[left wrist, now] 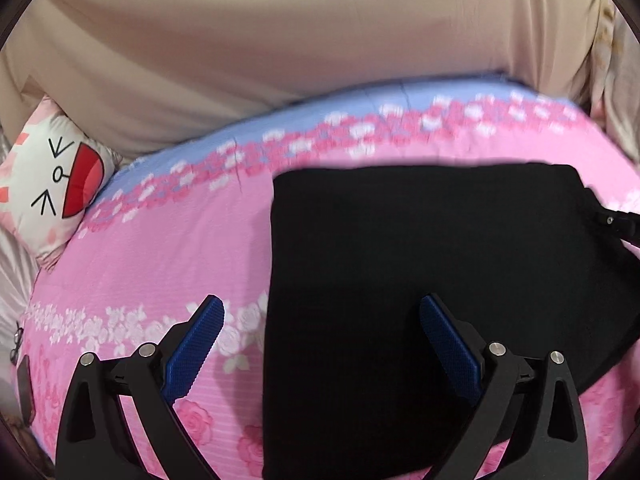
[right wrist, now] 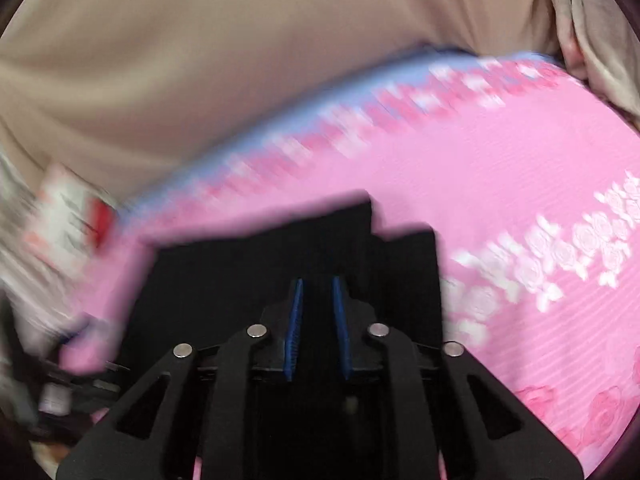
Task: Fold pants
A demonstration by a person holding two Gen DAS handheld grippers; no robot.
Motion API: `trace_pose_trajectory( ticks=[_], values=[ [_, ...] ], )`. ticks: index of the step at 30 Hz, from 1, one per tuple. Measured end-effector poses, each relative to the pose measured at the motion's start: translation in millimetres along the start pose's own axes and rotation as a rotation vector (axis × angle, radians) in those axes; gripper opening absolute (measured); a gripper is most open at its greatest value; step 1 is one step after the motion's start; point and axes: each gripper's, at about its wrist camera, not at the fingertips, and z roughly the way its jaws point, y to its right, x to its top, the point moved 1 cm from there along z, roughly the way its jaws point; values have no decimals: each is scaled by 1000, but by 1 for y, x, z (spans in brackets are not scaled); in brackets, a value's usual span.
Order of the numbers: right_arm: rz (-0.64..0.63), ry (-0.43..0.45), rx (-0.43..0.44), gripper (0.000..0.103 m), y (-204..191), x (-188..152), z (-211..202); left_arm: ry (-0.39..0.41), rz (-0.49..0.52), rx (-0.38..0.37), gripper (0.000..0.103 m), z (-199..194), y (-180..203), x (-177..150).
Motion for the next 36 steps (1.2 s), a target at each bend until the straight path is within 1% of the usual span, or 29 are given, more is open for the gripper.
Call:
trace_pose_trajectory(
  ticks=[1, 2, 3, 4, 5, 6, 7, 8, 9, 10, 12, 13, 15, 16, 17, 18, 19, 20, 22, 29, 36],
  values=[
    [31, -2, 21, 9, 0, 0, -8, -6, -6, 1, 98, 3, -1, -4],
    [37, 14, 32, 15, -2, 1, -20, -1, -15, -2, 98, 3, -4, -6],
    [8, 49, 44, 16, -7, 1, -35, 2, -22, -4, 98, 1, -5, -8],
    [-22, 57, 40, 16, -10, 0, -41, 1, -23, -6, 98, 1, -7, -9],
    [-58, 50, 3, 18, -12, -4, -43, 4, -22, -7, 98, 1, -7, -10],
    [-101, 3, -72, 21, -10, -10, -33, 8, -20, -5, 98, 1, -6, -11],
    [-122, -33, -109, 28, -5, -17, -23, 11, -20, -2, 98, 2, -6, -11],
    [-97, -3, -96, 29, -4, -20, -29, 12, -22, 1, 98, 2, -5, -12],
    [-93, -9, -110, 29, -8, -20, -34, 11, -23, 6, 98, 1, -4, -12],
    [-115, -7, -135, 29, -14, -20, -39, 13, -18, 12, 98, -1, -3, -11],
    [-212, 12, -239, 29, -35, -22, -49, 14, -10, 17, 98, -6, -3, -11],
    [-246, 5, -274, 29, -41, -23, -51, 18, -10, 16, 98, -10, -3, -11],
    [-285, -6, -310, 30, -53, -26, -51, 16, -5, 10, 98, -13, -3, -11],
    [-297, -7, -328, 32, -54, -26, -50, 18, -4, 10, 98, -15, -3, -11],
    [-312, -1, -354, 44, -59, -27, -51, 20, -4, 12, 98, -16, -3, -11],
    [-331, 15, -386, 53, -58, -29, -52, 22, -5, 13, 98, -17, -3, -11],
    [-351, 28, -409, 69, -60, -29, -51, 26, -4, 11, 98, -20, -3, -12],
    [-372, 39, -431, 73, -63, -29, -51, 32, -2, 11, 98, -22, -3, -12],
    [-410, 44, -458, 73, -70, -31, -51, 44, 2, 21, 98, -27, -3, -13],
    [-427, 48, -455, 73, -81, -35, -57, 61, -8, 32, 98, -37, -7, -14],
    [-421, 28, -450, 73, -78, -46, -57, 38, -18, 56, 98, -31, -14, -26]
  ],
)
